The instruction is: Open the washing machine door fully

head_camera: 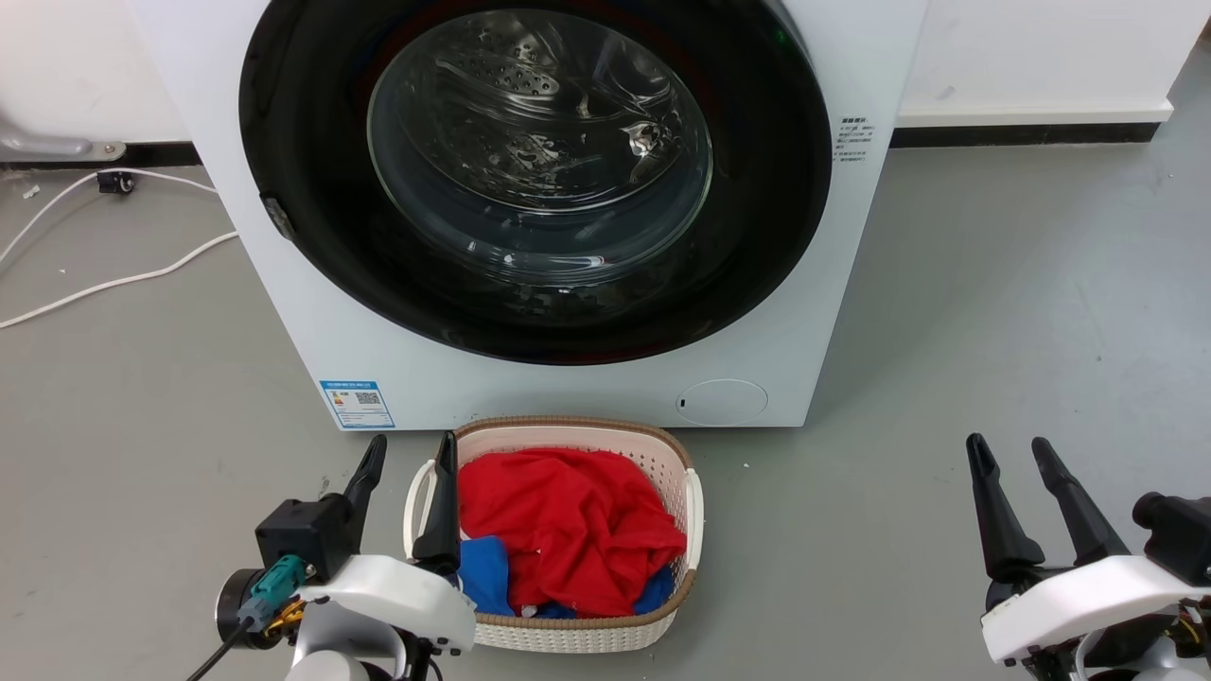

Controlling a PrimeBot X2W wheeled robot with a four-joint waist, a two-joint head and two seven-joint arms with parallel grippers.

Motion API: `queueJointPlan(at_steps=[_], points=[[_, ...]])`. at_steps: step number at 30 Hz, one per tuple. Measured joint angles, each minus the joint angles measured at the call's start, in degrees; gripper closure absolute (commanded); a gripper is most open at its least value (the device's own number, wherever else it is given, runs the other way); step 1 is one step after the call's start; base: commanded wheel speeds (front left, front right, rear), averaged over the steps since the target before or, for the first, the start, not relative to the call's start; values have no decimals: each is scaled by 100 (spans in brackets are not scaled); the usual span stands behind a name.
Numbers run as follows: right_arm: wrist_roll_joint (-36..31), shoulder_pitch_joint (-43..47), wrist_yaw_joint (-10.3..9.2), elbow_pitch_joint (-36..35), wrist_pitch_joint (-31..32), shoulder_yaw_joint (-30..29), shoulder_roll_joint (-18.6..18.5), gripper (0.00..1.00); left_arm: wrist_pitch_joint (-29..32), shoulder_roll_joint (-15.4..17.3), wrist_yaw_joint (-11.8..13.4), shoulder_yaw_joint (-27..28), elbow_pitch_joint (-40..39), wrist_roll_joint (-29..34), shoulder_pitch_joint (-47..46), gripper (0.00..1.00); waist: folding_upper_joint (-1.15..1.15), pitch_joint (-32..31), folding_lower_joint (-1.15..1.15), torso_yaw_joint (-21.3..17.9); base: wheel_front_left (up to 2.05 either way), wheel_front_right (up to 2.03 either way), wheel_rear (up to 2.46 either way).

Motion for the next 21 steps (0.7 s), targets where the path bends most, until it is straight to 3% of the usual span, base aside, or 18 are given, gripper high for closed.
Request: queueJointPlan(at_steps=[21], points=[[-975, 31, 1, -123, -55, 67, -36, 0, -258, 89, 155, -146, 138, 838, 1, 0, 0, -5, 0, 20, 0, 0, 0]])
